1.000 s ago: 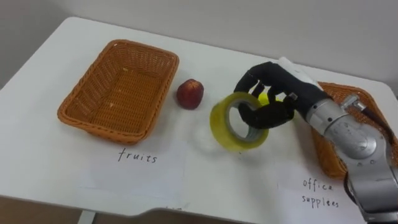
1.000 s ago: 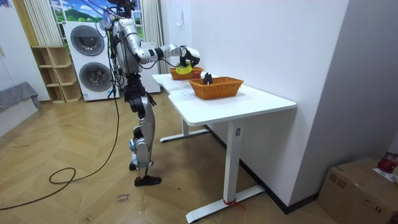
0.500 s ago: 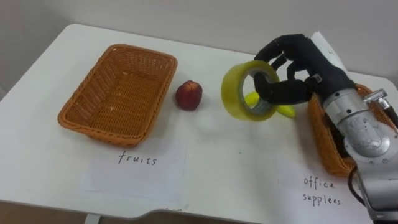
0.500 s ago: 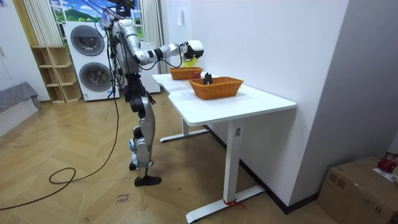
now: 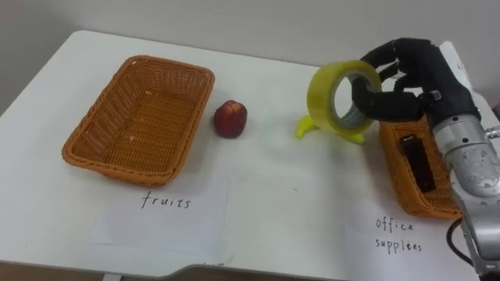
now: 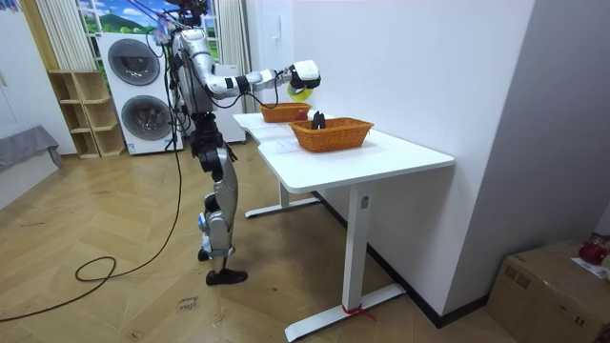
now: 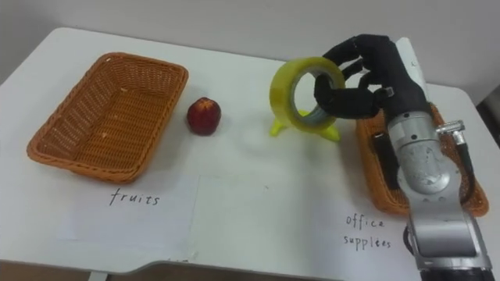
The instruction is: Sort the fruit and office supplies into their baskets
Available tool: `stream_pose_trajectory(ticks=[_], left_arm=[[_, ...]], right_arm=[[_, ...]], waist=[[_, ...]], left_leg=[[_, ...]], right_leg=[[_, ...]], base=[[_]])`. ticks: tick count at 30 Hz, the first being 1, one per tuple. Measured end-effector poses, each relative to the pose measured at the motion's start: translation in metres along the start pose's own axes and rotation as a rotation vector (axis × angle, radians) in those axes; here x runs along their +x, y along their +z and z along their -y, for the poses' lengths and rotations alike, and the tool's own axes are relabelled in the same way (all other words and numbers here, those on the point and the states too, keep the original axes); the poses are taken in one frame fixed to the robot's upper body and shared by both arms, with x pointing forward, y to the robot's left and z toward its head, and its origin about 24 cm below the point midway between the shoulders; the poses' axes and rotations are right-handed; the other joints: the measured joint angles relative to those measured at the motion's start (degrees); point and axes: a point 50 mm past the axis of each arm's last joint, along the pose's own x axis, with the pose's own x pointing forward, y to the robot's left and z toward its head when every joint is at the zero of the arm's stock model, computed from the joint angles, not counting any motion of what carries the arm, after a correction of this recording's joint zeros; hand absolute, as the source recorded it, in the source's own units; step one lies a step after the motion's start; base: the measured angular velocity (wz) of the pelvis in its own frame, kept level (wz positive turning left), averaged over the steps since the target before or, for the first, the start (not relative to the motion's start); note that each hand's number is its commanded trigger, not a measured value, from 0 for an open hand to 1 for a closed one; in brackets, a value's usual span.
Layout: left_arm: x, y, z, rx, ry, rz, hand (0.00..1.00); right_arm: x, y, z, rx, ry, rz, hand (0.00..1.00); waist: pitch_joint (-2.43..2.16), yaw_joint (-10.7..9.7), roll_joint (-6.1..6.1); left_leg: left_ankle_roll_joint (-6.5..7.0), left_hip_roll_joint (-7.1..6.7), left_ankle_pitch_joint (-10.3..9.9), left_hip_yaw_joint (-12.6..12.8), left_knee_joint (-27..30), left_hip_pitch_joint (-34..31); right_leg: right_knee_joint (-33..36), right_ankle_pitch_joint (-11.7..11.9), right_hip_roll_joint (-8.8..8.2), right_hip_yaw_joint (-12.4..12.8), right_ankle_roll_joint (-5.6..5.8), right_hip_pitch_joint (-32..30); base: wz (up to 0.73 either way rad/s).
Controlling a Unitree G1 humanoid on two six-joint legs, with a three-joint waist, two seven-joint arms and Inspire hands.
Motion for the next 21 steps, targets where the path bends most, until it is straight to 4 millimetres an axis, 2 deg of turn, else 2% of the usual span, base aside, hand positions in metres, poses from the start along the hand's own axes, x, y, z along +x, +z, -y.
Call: stream_pose_trajectory(ticks=[12, 17, 21], left_arm=[[0.0, -0.006, 0.0, 0.002, -0.039, -0.021, 0.0], [0.001, -0.007, -0.004, -0.001, -0.027, -0.023, 0.0], [0.002, -0.01, -0.008, -0.003, -0.01, -0.031, 0.0]], right_arm=[[0.0, -0.002, 0.013, -0.047, -0.051, -0.006, 1.0], [0.0, -0.002, 0.027, -0.067, -0.102, -0.01, 1.0], [-0.004, -0.005, 0.037, -0.058, -0.151, -0.023, 1.0]], waist=[[-0.1, -2.56, -0.14], [-0.18, -3.17, -0.25], [-0.43, -3.85, -0.6]], left_leg=[[0.0, 0.24, 0.0, 1.2, -0.38, 0.56], [0.0, 0.27, 0.0, 1.46, -0.38, 0.72], [-0.01, 0.27, 0.0, 1.7, -0.37, 0.92]], right_leg=[[-0.1, 0.0, 0.02, 0.47, 0.01, -0.06], [0.03, 0.0, 0.06, 0.92, 0.01, -0.03], [0.07, 0.0, 0.17, 1.53, 0.0, 0.05]], base=[[-0.04], [-0.02], [-0.04]])
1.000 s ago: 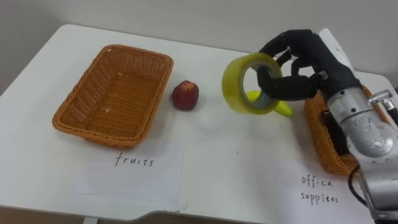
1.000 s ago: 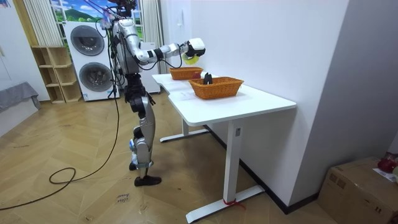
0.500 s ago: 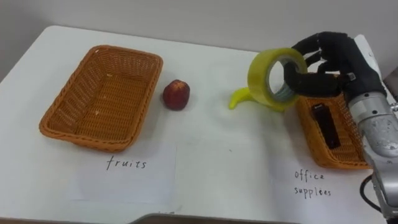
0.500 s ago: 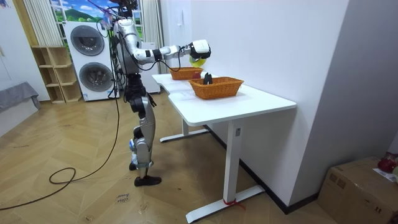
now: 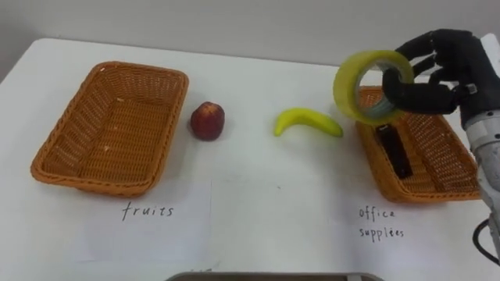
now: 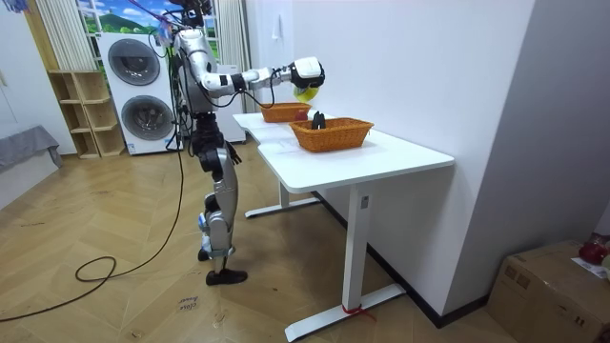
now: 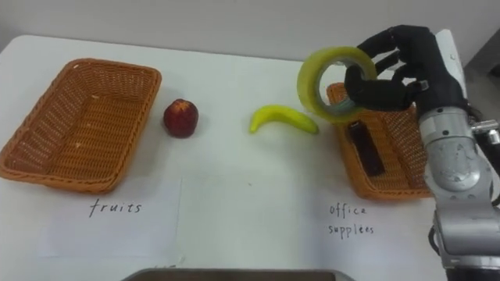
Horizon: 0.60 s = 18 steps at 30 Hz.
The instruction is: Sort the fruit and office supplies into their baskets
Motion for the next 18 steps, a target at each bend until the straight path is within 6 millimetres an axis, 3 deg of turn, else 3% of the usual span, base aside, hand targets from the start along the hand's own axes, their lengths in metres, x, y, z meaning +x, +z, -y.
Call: stream_pose_trajectory(ticks=[3, 7, 12, 14, 18], left_arm=[[-0.001, -0.006, -0.004, -0.006, 0.021, -0.014, 0.0], [-0.002, -0.008, -0.004, -0.004, 0.032, -0.02, 0.0], [-0.002, -0.013, -0.005, -0.008, 0.036, -0.035, 0.0], [-0.003, -0.013, -0.005, -0.008, 0.035, -0.036, 0.0], [-0.004, -0.018, -0.006, -0.002, 0.037, -0.046, 0.0]], right_arm=[[-0.005, -0.008, 0.007, 0.028, -0.026, -0.031, 1.0], [-0.007, -0.016, 0.008, 0.038, -0.03, -0.064, 1.0], [-0.008, -0.027, 0.007, 0.044, -0.029, -0.114, 1.0], [-0.009, -0.032, 0.009, 0.041, -0.033, -0.134, 1.0], [-0.015, -0.046, 0.015, 0.034, -0.057, -0.19, 1.0]], waist=[[-0.39, -0.42, -0.46], [-0.46, -1.1, -0.6], [-0.21, -1.68, -0.93], [0.1, -1.75, -1.0], [0.12, -1.83, -0.94]], left_leg=[[-0.01, 0.0, -0.01, 0.53, 0.0, 0.18], [-0.01, 0.01, -0.01, 0.86, 0.01, 0.45], [-0.05, 0.02, -0.04, 1.21, -0.52, 0.96], [-0.08, 0.03, -0.07, 1.26, -0.51, 0.91], [-0.1, 0.07, -0.08, 1.24, -0.65, 1.01]], right_leg=[[0.07, 0.03, 0.11, 0.45, -0.04, -0.03], [0.32, 0.06, 0.14, 1.09, -0.03, -0.02], [0.81, 0.06, 0.3, 1.63, -0.03, -0.01], [0.79, 0.08, 0.38, 1.6, -0.05, -0.11], [0.71, 0.08, 0.45, 1.66, -0.05, -0.15]], base=[[-0.08], [-0.04], [-0.05], [-0.03], [0.0]])
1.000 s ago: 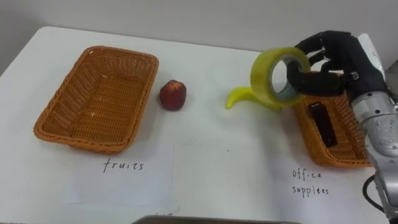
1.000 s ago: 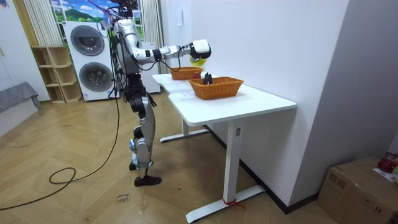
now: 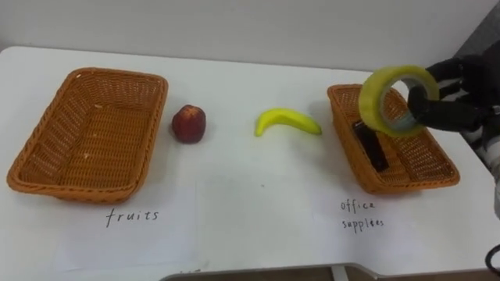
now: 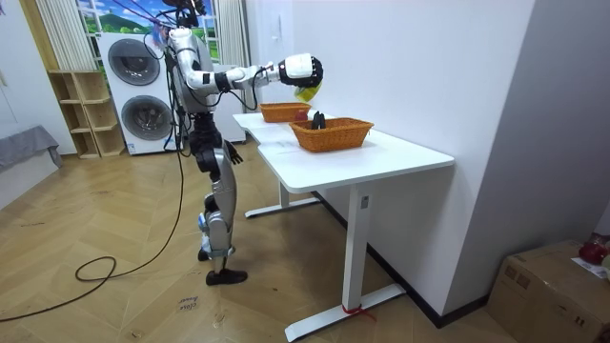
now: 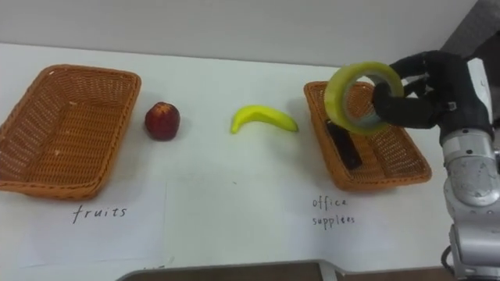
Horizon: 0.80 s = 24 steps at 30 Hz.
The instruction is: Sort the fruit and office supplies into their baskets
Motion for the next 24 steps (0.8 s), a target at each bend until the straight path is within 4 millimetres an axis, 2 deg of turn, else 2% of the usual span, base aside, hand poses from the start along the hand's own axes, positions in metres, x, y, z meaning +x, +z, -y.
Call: stream_pose_trajectory(ticks=[6, 14, 20, 24], left_arm=[[-0.002, -0.006, 0.0, 0.009, 0.001, -0.015, 0.0], [-0.001, -0.008, -0.003, 0.027, 0.008, -0.02, 0.0], [-0.001, -0.007, -0.003, 0.032, 0.0, -0.013, 0.0], [-0.001, -0.005, -0.003, 0.03, 0.001, -0.009, 0.0]], right_arm=[[-0.006, -0.014, 0.001, -0.02, 0.004, -0.054, 1.0], [-0.006, -0.015, 0.001, -0.036, 0.003, -0.056, 1.0], [-0.006, -0.015, 0.001, -0.048, 0.006, -0.056, 1.0], [-0.006, -0.015, 0.0, -0.049, 0.018, -0.057, 1.0]], waist=[[-0.04, -0.15, 0.05], [-0.23, 0.02, 0.18], [-0.52, -0.1, 0.75], [-0.49, -0.2, 0.8]], left_leg=[[0.0, 0.05, 0.0, 0.05, 0.06, 0.0], [0.0, 0.1, 0.01, 0.87, -0.21, -0.06], [-0.01, 0.51, 0.0, 1.16, -0.22, -0.06], [-0.02, 0.56, 0.0, 1.19, -0.21, -0.08]], right_leg=[[-0.03, 0.0, 0.05, 0.03, 0.0, -0.12], [0.07, 0.0, 0.04, 0.21, 0.0, -0.62], [0.14, 0.0, 0.06, 0.23, 0.0, -0.73], [0.16, 0.0, 0.09, 0.22, 0.0, -0.74]], base=[[0.0], [-0.04], [-0.01], [0.0]])
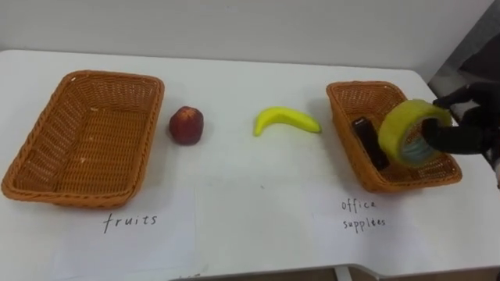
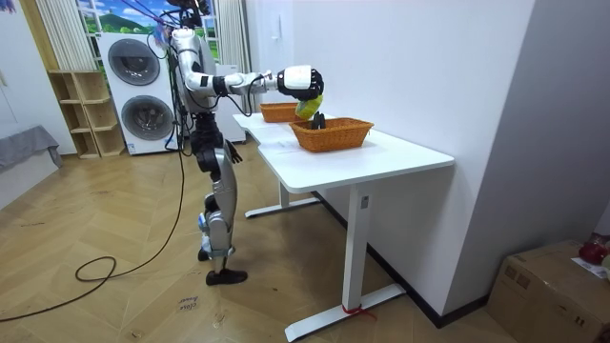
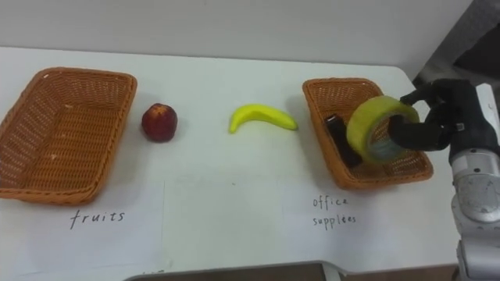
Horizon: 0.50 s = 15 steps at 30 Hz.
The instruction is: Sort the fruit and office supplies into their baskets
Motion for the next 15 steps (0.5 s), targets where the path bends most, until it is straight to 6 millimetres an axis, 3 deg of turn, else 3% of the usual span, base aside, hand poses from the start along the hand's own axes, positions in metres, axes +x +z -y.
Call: stream_pose_trajectory(ticks=[5, 6, 7, 8, 15], left_arm=[[0.0005, 0.0015, 0.0008, -0.001, -0.018, 0.002, 0.0], [0.0005, 0.0015, 0.0009, -0.001, -0.019, 0.002, 0.0], [0.0004, 0.0015, 0.0012, -0.002, -0.02, 0.002, 0.0], [0.0003, 0.0016, 0.0015, -0.002, -0.023, 0.001, 0.0], [0.0005, 0.0034, 0.0011, -0.005, -0.028, 0.01, 0.0]], right_arm=[[-0.0002, -0.0003, -0.0011, -0.04, 0.022, -0.001, 1.0], [-0.0002, -0.0004, -0.0012, -0.052, 0.024, -0.001, 0.87], [-0.0002, -0.0006, -0.0013, -0.066, 0.027, -0.003, 0.33], [-0.0002, -0.001, -0.0014, -0.07, 0.03, -0.007, 0.0], [-0.0003, -0.0024, -0.0028, -0.064, 0.055, -0.022, 0.0]], waist=[[0.08, 0.12, 0.01], [0.09, 0.23, 0.0], [0.1, 0.25, -0.01], [0.1, 0.42, -0.01], [0.23, 0.49, -0.27]], left_leg=[[-0.01, 0.0, -0.01, 0.05, -0.04, -0.08], [-0.01, 0.0, -0.01, 0.09, -0.06, -0.09], [-0.01, 0.01, -0.01, 0.11, -0.06, -0.1], [-0.02, 0.03, -0.02, 0.13, -0.07, -0.09], [-0.05, 0.08, -0.03, 0.17, -0.13, -0.1]], right_leg=[[-0.06, 0.0, -0.01, 0.01, 0.0, -0.09], [-0.08, 0.0, 0.0, 0.03, 0.0, -0.12], [-0.1, 0.0, 0.01, 0.03, 0.0, -0.14], [-0.1, 0.0, 0.03, 0.02, 0.0, -0.17], [-0.13, 0.0, 0.1, 0.03, 0.0, -0.24]], base=[[0.0], [0.0], [0.0], [0.0], [0.0]])
